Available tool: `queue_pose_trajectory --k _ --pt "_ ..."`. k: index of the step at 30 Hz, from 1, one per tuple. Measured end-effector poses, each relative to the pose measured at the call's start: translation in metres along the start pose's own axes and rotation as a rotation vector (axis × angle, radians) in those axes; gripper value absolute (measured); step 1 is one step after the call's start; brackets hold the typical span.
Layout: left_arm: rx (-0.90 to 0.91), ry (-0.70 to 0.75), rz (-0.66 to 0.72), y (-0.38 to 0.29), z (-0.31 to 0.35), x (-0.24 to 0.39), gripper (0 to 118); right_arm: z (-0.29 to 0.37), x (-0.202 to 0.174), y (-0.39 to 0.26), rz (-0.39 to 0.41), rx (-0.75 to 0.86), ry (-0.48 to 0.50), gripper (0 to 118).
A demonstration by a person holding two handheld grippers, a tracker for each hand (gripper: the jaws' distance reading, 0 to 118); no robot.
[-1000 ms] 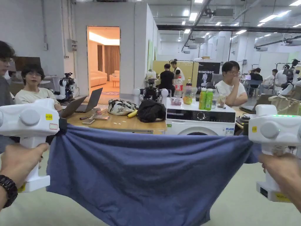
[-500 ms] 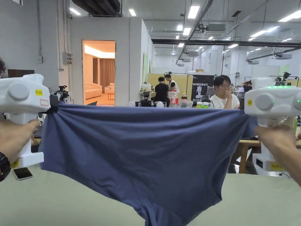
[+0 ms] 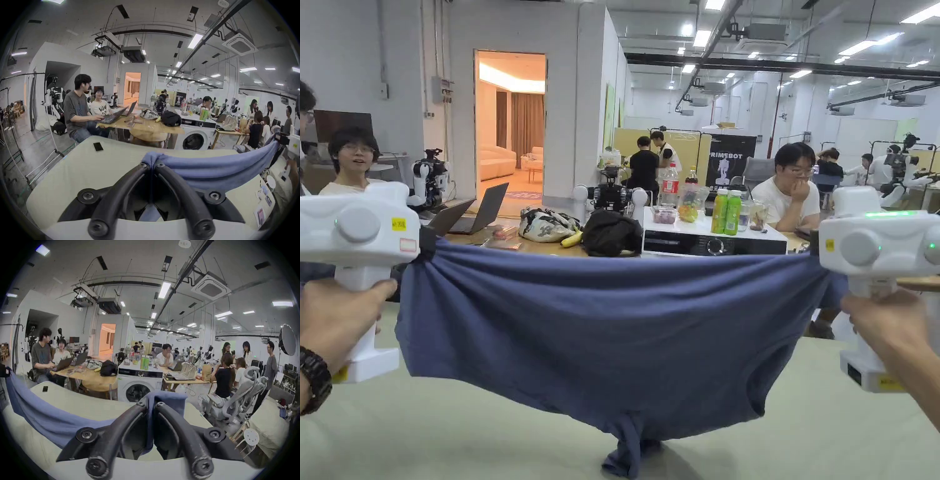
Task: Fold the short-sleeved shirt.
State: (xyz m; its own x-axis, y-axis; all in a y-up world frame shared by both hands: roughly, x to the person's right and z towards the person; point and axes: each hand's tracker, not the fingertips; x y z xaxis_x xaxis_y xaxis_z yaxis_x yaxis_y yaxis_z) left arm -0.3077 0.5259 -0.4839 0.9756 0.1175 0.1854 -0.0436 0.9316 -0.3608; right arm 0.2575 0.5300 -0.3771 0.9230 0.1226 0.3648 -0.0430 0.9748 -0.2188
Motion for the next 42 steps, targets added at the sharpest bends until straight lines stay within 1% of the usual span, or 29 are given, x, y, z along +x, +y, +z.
queue_pose_trajectory --k 2,6,11,13,16,19,23,24,27,28,31,36,37,38,39,40,41,42 --pt "-0.046 -0.001 -0.015 -0.025 0.004 0.000 0 0.012 -0.001 -0.025 0.024 -0.041 -0.007 2" --pt "-0.078 -0.017 0.001 -0.075 0.026 -0.002 0 0.043 -0.001 -0.071 0.050 -0.084 -0.012 2" --pt "-0.098 -0.050 0.026 -0.134 0.063 -0.003 0 0.076 0.005 -0.124 0.039 -0.136 0.017 2" --pt "-0.103 -0.056 0.036 -0.157 0.078 -0.002 0 0.089 0.006 -0.145 0.057 -0.168 0.034 2" --pt "-0.110 -0.080 0.048 -0.191 0.102 -0.005 0 0.111 0.009 -0.172 0.028 -0.196 0.042 2" --pt "-0.121 -0.084 0.053 -0.221 0.124 -0.010 0 0.132 0.007 -0.196 0.047 -0.219 0.045 2" --pt "-0.139 -0.102 0.067 -0.260 0.149 -0.011 0 0.149 0.003 -0.228 0.067 -0.291 0.072 2" --pt "-0.143 -0.107 0.068 -0.268 0.153 -0.010 0 0.149 0.001 -0.237 0.088 -0.317 0.072 2" --pt "-0.224 -0.142 0.070 -0.294 0.156 -0.009 0 0.149 -0.002 -0.266 0.100 -0.379 0.080 2" --pt "-0.241 -0.142 0.071 -0.303 0.156 -0.007 0 0.147 -0.003 -0.276 0.088 -0.395 0.089 2" --pt "-0.330 -0.148 0.058 -0.328 0.141 -0.008 0 0.143 -0.009 -0.302 0.098 -0.441 0.082 2" --pt "-0.412 -0.153 0.043 -0.349 0.127 -0.001 0 0.136 -0.019 -0.322 0.107 -0.469 0.093 4" --pt "-0.419 -0.144 0.037 -0.349 0.125 0.001 2 0.136 -0.021 -0.320 0.105 -0.468 0.091 5" --pt "-0.422 -0.143 0.035 -0.348 0.123 0.002 10 0.139 -0.021 -0.319 0.100 -0.457 0.090 12" --pt "-0.415 -0.141 0.030 -0.346 0.122 0.004 24 0.141 -0.023 -0.316 0.095 -0.441 0.093 27" --pt "-0.405 -0.141 0.027 -0.343 0.121 0.006 42 0.142 -0.026 -0.313 0.088 -0.421 0.094 45" --pt "-0.380 -0.144 0.023 -0.338 0.121 0.009 48 0.144 -0.029 -0.309 0.087 -0.396 0.089 55" --pt "-0.332 -0.148 0.012 -0.333 0.124 0.015 49 0.147 -0.032 -0.305 0.086 -0.371 0.083 59"
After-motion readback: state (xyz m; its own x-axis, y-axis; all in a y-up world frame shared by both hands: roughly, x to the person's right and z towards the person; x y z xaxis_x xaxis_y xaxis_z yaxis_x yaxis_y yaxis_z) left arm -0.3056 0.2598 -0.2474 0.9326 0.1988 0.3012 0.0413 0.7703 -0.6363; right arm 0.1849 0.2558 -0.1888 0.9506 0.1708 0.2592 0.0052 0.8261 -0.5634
